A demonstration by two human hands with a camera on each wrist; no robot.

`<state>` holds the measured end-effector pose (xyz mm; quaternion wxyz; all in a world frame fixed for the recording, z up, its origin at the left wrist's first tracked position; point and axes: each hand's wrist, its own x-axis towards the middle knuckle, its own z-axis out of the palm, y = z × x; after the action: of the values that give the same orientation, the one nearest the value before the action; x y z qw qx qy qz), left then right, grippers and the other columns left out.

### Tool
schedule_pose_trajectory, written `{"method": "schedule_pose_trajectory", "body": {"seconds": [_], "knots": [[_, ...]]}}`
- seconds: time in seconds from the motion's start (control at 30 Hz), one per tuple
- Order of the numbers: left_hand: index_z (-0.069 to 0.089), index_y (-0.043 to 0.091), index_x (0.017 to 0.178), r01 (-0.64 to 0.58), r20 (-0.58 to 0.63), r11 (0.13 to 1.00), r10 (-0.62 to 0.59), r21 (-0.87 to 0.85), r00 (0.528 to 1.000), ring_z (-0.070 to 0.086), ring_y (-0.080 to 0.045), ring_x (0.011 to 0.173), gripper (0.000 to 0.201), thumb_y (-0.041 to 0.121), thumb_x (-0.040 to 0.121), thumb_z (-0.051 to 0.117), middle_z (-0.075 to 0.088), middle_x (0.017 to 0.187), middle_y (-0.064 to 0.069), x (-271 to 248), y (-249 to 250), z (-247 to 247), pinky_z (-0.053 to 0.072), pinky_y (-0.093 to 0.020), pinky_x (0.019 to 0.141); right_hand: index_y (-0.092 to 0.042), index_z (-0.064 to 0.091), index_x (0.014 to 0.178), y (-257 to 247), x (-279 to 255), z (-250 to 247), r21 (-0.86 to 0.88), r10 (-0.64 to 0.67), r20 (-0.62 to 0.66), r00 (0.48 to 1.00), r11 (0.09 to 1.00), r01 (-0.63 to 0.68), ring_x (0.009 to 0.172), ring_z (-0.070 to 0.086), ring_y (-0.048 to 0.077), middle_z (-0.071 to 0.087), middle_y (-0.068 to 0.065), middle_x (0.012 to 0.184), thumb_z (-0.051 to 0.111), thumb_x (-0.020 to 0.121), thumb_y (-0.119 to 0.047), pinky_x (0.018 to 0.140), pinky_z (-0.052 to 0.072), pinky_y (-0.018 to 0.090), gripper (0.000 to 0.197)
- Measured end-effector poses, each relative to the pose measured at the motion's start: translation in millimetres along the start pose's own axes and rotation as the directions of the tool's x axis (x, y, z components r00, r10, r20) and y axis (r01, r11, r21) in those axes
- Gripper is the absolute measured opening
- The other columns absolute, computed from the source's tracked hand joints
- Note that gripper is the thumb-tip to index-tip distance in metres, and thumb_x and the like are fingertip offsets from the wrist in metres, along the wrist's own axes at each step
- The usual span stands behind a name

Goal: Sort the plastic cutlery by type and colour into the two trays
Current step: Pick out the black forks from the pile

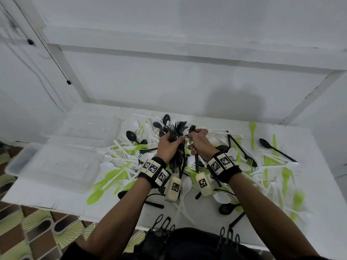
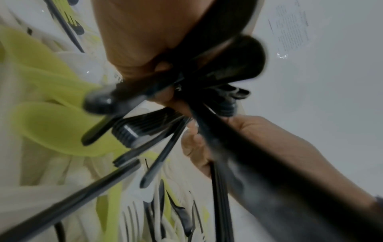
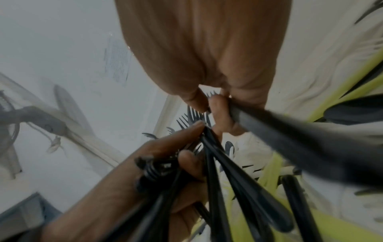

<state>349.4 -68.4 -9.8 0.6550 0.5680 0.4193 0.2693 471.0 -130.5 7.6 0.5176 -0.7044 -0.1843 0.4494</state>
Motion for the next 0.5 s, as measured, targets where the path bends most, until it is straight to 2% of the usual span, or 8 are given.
{"method": "schedule_pose_trajectory", "body": {"seconds": [0.07, 0.1, 0.17, 0.2, 0.33, 0.4, 0.5], "knots": [[0.066, 0.002, 0.098, 0.016, 0.007, 1.0, -0.016, -0.023, 1.0, 0.059, -0.021, 0.042, 0.017, 0.017, 0.093, 0.073, 0.074, 0.085, -0.016, -2.4, -2.3, 1.2, 0.047, -0.025, 0.042, -0.012, 0.036, 0.124, 6.1, 0.2, 0.0, -0.149, -0.124, -0.039, 0.992, 0.982, 0.117, 0.063, 0.05, 0.012, 0.053, 0.002, 0.091, 0.044, 0.105, -0.02, 0.048, 0.042, 0.026, 0.023], [0.066, 0.003, 0.099, 0.03, 0.011, 0.999, -0.029, -0.041, 1.0, 0.058, -0.021, 0.042, 0.016, 0.016, 0.093, 0.074, 0.075, 0.085, -0.016, -3.8, -3.2, 1.6, 0.048, -0.025, 0.042, -0.011, 0.044, 0.123, 9.4, 0.9, -1.0, -0.231, -0.2, -0.073, 0.977, 0.956, 0.178, 0.071, 0.056, 0.012, 0.058, -0.001, 0.094, 0.048, 0.105, -0.024, 0.057, 0.05, 0.03, 0.022], [0.068, 0.004, 0.1, 0.053, 0.013, 0.995, -0.052, -0.081, 0.999, 0.057, -0.02, 0.042, 0.015, 0.016, 0.093, 0.074, 0.076, 0.089, -0.019, -4.6, -4.4, 1.0, 0.047, -0.025, 0.042, -0.012, 0.057, 0.117, 16.8, 2.6, -2.9, -0.296, -0.29, -0.13, 0.948, 0.924, 0.242, 0.086, 0.063, 0.013, 0.064, -0.003, 0.098, 0.056, 0.103, -0.031, 0.072, 0.057, 0.035, 0.024], [0.068, 0.005, 0.1, 0.055, 0.009, 0.994, -0.055, -0.097, 0.998, 0.057, -0.019, 0.042, 0.014, 0.015, 0.093, 0.073, 0.075, 0.092, -0.021, -4.0, -4.4, 0.5, 0.047, -0.024, 0.042, -0.013, 0.06, 0.113, 19.4, 2.0, -3.1, -0.294, -0.308, -0.147, 0.94, 0.921, 0.255, 0.088, 0.064, 0.012, 0.067, -0.003, 0.099, 0.058, 0.101, -0.034, 0.075, 0.057, 0.036, 0.024], [0.07, 0.004, 0.103, 0.043, -0.013, 0.992, -0.045, -0.12, 0.999, 0.058, -0.015, 0.045, 0.015, 0.014, 0.093, 0.073, 0.074, 0.095, -0.025, -5.0, -2.9, 1.6, 0.048, -0.022, 0.043, -0.014, 0.07, 0.106, 25.7, -1.7, -2.8, -0.233, -0.301, -0.134, 0.944, 0.936, 0.265, 0.07, 0.063, 0.006, 0.072, -0.001, 0.093, 0.061, 0.099, -0.039, 0.063, 0.051, 0.024, 0.027], [0.07, 0.003, 0.105, 0.034, -0.014, 0.992, -0.036, -0.121, 0.999, 0.059, -0.017, 0.044, 0.019, 0.015, 0.091, 0.076, 0.073, 0.091, -0.023, -6.4, -3.5, 1.4, 0.048, -0.023, 0.042, -0.012, 0.074, 0.105, 27.0, -1.7, -2.8, -0.193, -0.289, -0.105, 0.952, 0.945, 0.265, 0.071, 0.064, 0.005, 0.074, 0.0, 0.092, 0.063, 0.099, -0.033, 0.066, 0.051, 0.025, 0.025], [0.07, 0.0, 0.105, 0.022, 0.005, 0.996, -0.022, -0.084, 1.0, 0.06, -0.022, 0.044, 0.026, 0.018, 0.089, 0.079, 0.075, 0.09, -0.022, -6.8, -4.3, -1.3, 0.049, -0.025, 0.043, -0.007, 0.075, 0.102, 26.3, -3.4, -4.9, -0.045, -0.201, -0.001, 0.98, 0.979, 0.201, 0.078, 0.064, 0.014, 0.069, 0.009, 0.09, 0.061, 0.101, -0.031, 0.071, 0.056, 0.03, 0.028]]}}
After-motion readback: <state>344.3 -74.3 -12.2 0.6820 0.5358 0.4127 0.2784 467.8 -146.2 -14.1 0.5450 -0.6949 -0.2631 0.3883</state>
